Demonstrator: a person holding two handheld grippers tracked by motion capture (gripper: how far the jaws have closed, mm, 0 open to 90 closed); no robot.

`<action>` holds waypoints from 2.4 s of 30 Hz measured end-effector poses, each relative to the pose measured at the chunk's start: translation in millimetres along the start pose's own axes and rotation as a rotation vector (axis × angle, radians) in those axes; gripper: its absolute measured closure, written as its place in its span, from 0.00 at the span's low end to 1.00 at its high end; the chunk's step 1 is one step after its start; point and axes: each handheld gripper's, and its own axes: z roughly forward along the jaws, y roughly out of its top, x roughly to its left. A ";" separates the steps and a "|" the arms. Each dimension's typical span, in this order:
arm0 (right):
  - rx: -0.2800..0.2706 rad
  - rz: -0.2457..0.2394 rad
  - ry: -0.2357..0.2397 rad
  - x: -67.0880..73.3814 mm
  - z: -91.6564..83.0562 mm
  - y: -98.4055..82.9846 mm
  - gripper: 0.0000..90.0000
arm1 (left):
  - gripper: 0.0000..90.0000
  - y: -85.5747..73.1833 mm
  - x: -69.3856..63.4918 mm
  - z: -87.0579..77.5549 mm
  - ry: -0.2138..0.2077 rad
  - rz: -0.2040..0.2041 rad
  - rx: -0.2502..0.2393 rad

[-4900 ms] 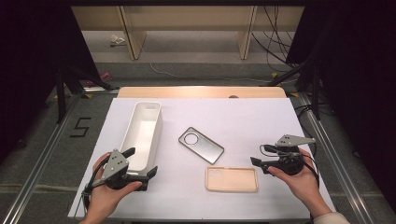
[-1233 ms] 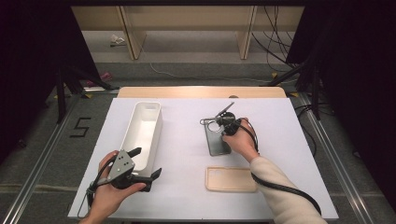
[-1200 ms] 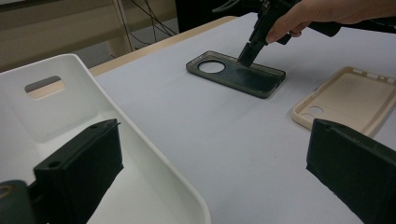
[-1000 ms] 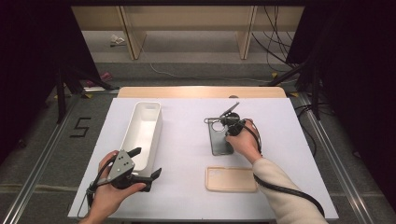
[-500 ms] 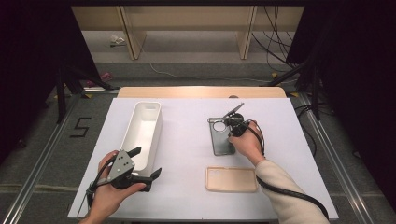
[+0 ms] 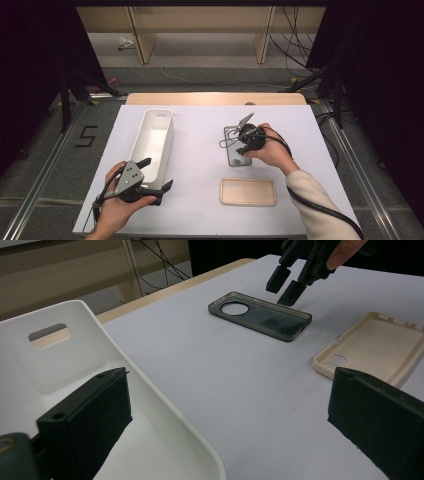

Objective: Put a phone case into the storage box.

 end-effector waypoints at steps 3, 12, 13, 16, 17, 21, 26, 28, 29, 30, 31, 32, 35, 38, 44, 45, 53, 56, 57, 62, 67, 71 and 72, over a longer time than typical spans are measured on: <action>0.019 -0.076 0.019 2.8 -4.0 -2.0 0.47 | 0.03 0.0 0.1 0.0 0.001 0.000 0.000; 0.090 -0.194 0.017 14.3 -3.9 -0.7 0.30 | 0.03 -0.1 0.4 -0.2 0.003 0.000 0.001; 0.092 -0.206 0.019 15.4 -3.7 -0.5 0.30 | 0.03 -0.2 0.6 -0.2 0.004 -0.001 0.001; 0.112 -0.232 0.019 17.4 -3.0 -0.6 0.30 | 0.03 -0.3 0.7 0.0 0.003 -0.001 0.001; 0.127 -0.258 0.011 19.6 -1.3 -0.4 0.31 | 0.03 -0.4 0.5 0.1 0.002 -0.002 0.002; 0.147 -0.285 0.006 23.4 1.8 0.2 0.32 | 0.03 -0.1 0.4 -0.1 0.003 0.001 0.000; 0.173 -0.328 -0.007 29.1 6.4 2.5 0.32 | 0.04 -0.1 0.4 0.1 0.003 0.000 0.000; 0.184 -0.344 -0.011 30.2 7.3 3.4 0.32 | 0.03 -0.3 0.3 0.2 0.002 -0.001 0.001; 0.188 -0.340 -0.014 31.3 7.4 3.5 0.33 | 0.03 -0.4 0.4 0.2 0.002 -0.002 0.001; 0.193 -0.350 -0.013 31.4 8.0 3.8 0.33 | 0.03 -0.3 0.4 0.2 0.002 -0.002 0.001; 0.190 -0.357 -0.011 31.6 9.3 3.8 0.33 | 0.03 -0.3 0.4 0.2 0.002 -0.001 0.001; 0.196 -0.363 -0.016 31.9 9.9 3.8 0.33 | 0.03 -0.3 0.4 0.3 0.002 -0.001 0.001; 0.210 -0.368 -0.018 33.4 12.2 4.0 0.33 | 0.03 -0.4 0.5 0.4 0.001 -0.001 0.001; 0.206 -0.378 -0.027 35.2 15.3 4.3 0.34 | 0.03 -0.3 0.4 0.3 0.001 -0.001 0.000; 0.234 -0.410 -0.041 36.7 19.5 6.3 0.36 | 0.04 -0.3 0.3 0.6 0.000 -0.001 0.000; 0.234 -0.415 -0.043 36.6 20.2 6.2 0.36 | 0.04 -0.3 0.3 0.6 -0.001 -0.001 0.000; 0.246 -0.447 -0.050 36.7 23.4 9.6 0.38 | 0.04 -0.5 0.4 0.8 -0.002 -0.002 0.001; 0.254 -0.471 -0.046 37.8 25.9 11.6 0.40 | 0.04 -0.4 0.4 0.7 -0.001 -0.002 0.000; 0.254 -0.474 -0.045 38.2 26.1 12.1 0.41 | 0.04 -0.4 0.4 0.7 -0.001 -0.003 0.000; 0.260 -0.501 -0.027 38.8 26.2 13.4 0.48 | 0.04 -0.5 0.1 0.9 -0.004 -0.001 0.002; 0.277 -0.515 0.006 40.6 25.1 13.2 0.60 | 0.04 -0.5 -0.3 1.3 -0.004 -0.001 0.002; 0.291 -0.530 0.026 41.7 25.0 14.3 0.68 | 0.04 -0.6 -0.5 1.4 -0.002 0.001 0.004; 0.295 -0.530 0.031 41.7 24.9 14.5 0.69 | 0.04 -0.7 -0.4 1.5 -0.002 0.003 0.005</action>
